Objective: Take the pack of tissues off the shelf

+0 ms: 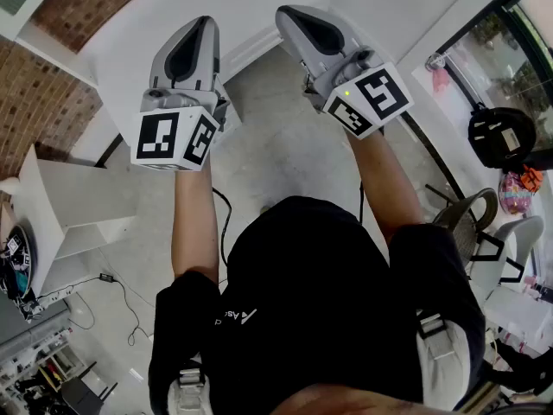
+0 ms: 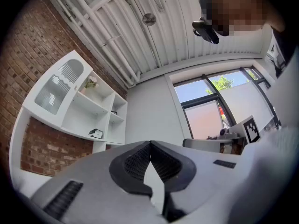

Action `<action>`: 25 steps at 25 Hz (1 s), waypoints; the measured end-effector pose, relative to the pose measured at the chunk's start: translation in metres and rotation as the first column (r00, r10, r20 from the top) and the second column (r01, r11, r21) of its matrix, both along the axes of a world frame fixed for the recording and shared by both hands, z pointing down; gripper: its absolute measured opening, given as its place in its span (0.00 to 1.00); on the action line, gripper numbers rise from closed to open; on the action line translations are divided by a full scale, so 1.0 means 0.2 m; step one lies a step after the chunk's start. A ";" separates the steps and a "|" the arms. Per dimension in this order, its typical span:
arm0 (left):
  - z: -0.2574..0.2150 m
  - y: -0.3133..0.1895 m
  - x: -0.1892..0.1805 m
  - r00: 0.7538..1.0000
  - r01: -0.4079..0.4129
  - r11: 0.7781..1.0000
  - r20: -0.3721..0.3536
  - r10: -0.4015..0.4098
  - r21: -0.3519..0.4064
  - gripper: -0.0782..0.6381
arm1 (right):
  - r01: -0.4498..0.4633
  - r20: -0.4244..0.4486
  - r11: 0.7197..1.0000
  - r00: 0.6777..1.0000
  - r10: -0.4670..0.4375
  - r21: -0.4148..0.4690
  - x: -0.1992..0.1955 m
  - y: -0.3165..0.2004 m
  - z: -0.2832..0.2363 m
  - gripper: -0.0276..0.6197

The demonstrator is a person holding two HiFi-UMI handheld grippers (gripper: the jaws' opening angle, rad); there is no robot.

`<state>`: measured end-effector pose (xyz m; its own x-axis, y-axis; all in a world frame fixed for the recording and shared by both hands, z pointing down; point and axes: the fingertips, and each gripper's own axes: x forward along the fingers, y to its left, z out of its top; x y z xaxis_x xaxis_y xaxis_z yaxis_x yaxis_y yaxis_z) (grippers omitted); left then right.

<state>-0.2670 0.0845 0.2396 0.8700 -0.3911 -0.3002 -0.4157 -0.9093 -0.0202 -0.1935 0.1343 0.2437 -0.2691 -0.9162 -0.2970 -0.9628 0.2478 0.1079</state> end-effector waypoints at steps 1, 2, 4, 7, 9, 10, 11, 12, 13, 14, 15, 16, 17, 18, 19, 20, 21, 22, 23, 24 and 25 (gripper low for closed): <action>0.01 0.00 0.02 1.000 0.002 1.000 -0.002 -0.002 0.001 0.11 | -0.003 0.000 1.000 1.000 0.003 -0.010 0.02 0.01 0.02 0.05; 0.02 0.00 0.04 1.000 0.003 1.000 -0.003 -0.003 0.001 0.11 | -0.006 -0.001 1.000 1.000 0.006 -0.019 0.05 0.02 0.04 0.05; 0.03 0.01 0.08 1.000 0.004 1.000 -0.002 -0.004 0.002 0.11 | -0.013 0.000 0.999 1.000 0.013 -0.031 0.10 0.03 0.07 0.05; 0.05 0.02 0.14 1.000 -0.001 1.000 0.006 0.001 0.000 0.11 | -0.017 -0.001 0.999 1.000 0.017 -0.030 0.16 0.04 0.08 0.05; 0.06 0.04 0.18 1.000 -0.001 1.000 0.012 0.001 -0.005 0.11 | -0.016 0.004 1.000 1.000 0.017 -0.024 0.19 0.06 0.08 0.05; 0.07 0.05 0.19 1.000 0.000 1.000 0.013 0.000 -0.007 0.11 | -0.016 0.009 1.000 1.000 0.016 -0.020 0.20 0.07 0.08 0.05; 0.07 0.06 0.20 1.000 0.001 1.000 0.014 -0.001 -0.007 0.11 | -0.015 0.016 1.000 1.000 0.015 -0.015 0.22 0.08 0.08 0.05; 0.06 0.07 0.21 1.000 0.002 1.000 0.013 -0.002 -0.006 0.11 | -0.014 0.023 1.000 1.000 0.014 -0.011 0.23 0.09 0.08 0.05; 0.05 0.08 0.22 1.000 0.005 1.000 0.011 -0.005 -0.005 0.11 | -0.012 0.029 1.000 1.000 0.012 -0.007 0.23 0.10 0.07 0.05; 0.04 0.09 0.22 1.000 0.008 1.000 0.007 -0.008 -0.003 0.11 | -0.008 0.032 1.000 0.999 0.008 -0.004 0.24 0.11 0.07 0.05; 0.02 0.10 0.23 1.000 0.013 1.000 0.001 -0.013 -0.002 0.11 | -0.004 0.032 1.000 0.999 0.004 -0.001 0.24 0.12 0.07 0.05; 0.00 0.11 0.24 1.000 0.020 1.000 -0.006 -0.020 -0.003 0.11 | 0.001 0.030 1.000 1.000 -0.001 0.001 0.25 0.13 0.07 0.05; -0.02 0.11 0.25 1.000 0.027 1.000 -0.012 -0.027 -0.005 0.11 | 0.005 0.028 1.000 1.000 -0.005 0.004 0.26 0.15 0.06 0.05; -0.04 0.12 0.26 0.999 0.034 0.999 -0.018 -0.034 -0.006 0.11 | 0.009 0.026 1.000 1.000 -0.009 0.008 0.27 0.16 0.05 0.05; -0.06 0.13 0.28 0.999 0.040 0.999 -0.024 -0.040 -0.005 0.11 | 0.014 0.024 1.000 1.000 -0.014 0.012 0.29 0.17 0.04 0.05; -0.07 0.13 0.29 0.999 0.045 0.999 -0.030 -0.045 -0.001 0.11 | 0.019 0.022 1.000 1.000 -0.019 0.017 0.30 0.18 0.03 0.05; -0.08 0.13 0.31 0.998 0.048 0.999 -0.037 -0.048 0.005 0.11 | 0.025 0.020 0.999 0.999 -0.026 0.023 0.32 0.19 0.01 0.05; -0.09 0.14 0.33 0.998 0.052 0.999 -0.043 -0.052 0.012 0.11 | 0.032 0.018 0.999 0.999 -0.032 0.030 0.33 0.20 0.00 0.05; -0.10 0.14 0.35 0.997 0.058 0.998 -0.048 -0.057 0.019 0.11 | 0.039 0.016 0.999 0.999 -0.040 0.037 0.35 0.21 -0.02 0.05; -0.10 0.14 0.37 0.997 0.066 0.998 -0.051 -0.065 0.024 0.11 | 0.046 0.014 0.998 0.999 -0.047 0.042 0.37 0.21 -0.03 0.05; -0.11 0.15 0.39 0.996 0.075 0.997 -0.054 -0.074 0.027 0.11 | 0.053 0.011 0.998 0.999 -0.054 0.047 0.39 0.22 -0.03 0.05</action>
